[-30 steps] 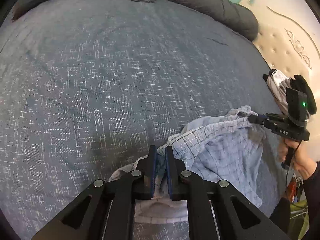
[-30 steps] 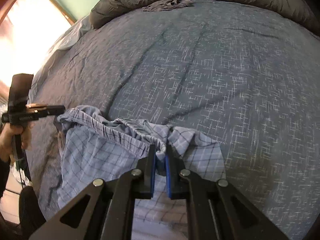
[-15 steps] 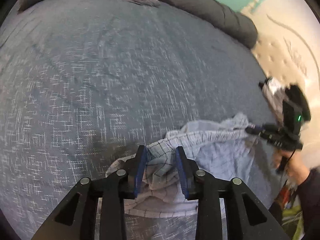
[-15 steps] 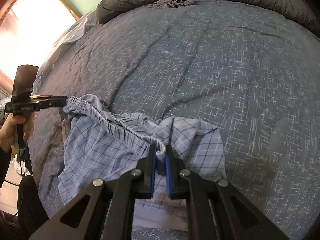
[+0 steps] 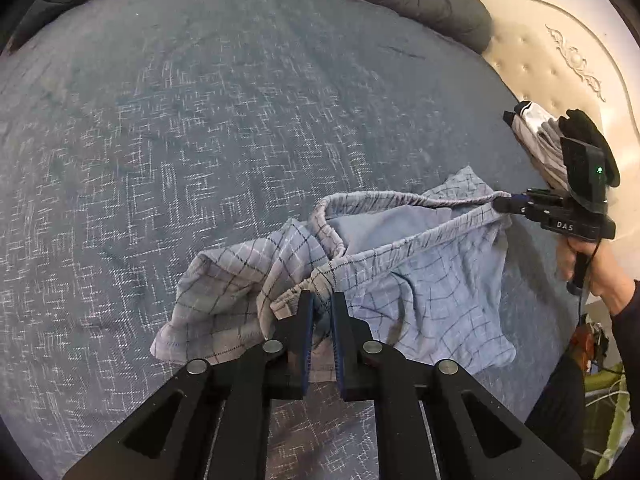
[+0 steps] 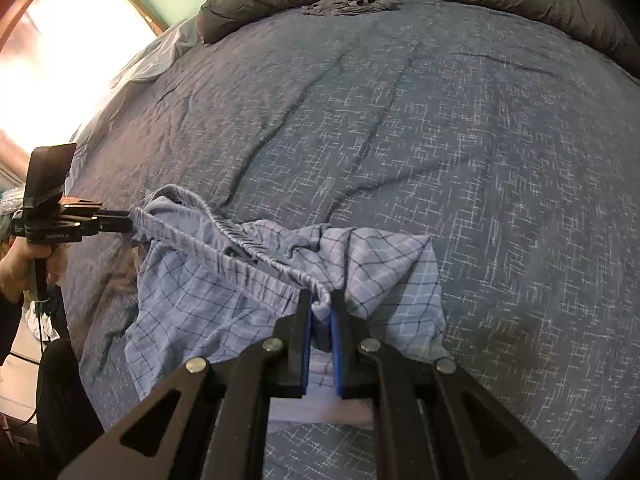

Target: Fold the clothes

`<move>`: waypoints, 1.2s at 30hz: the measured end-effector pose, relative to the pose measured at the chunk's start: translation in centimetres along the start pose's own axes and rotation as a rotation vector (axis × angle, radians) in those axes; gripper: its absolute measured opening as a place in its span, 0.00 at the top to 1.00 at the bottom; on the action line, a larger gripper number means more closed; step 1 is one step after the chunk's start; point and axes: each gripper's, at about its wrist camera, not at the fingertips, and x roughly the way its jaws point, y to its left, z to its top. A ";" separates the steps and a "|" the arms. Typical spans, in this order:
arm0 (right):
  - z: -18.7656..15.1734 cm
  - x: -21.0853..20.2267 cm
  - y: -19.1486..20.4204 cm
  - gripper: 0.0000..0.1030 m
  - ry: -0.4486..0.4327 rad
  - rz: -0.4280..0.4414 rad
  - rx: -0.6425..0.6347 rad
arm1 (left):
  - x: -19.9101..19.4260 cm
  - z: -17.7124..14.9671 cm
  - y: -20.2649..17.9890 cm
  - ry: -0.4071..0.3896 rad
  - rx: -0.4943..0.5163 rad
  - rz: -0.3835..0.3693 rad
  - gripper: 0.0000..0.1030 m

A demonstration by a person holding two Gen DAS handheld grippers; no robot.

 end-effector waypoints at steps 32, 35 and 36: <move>-0.8 -0.6 -0.1 0.92 0.008 0.015 0.006 | 0.1 -0.3 3.4 -0.022 -0.066 0.003 0.61; -1.0 -0.6 -0.1 0.92 0.011 0.016 0.007 | 0.7 0.0 3.3 -0.025 -0.073 0.003 0.59; -1.1 -0.6 -0.1 0.92 0.012 0.016 0.007 | 0.9 0.0 3.3 -0.025 -0.075 0.010 0.56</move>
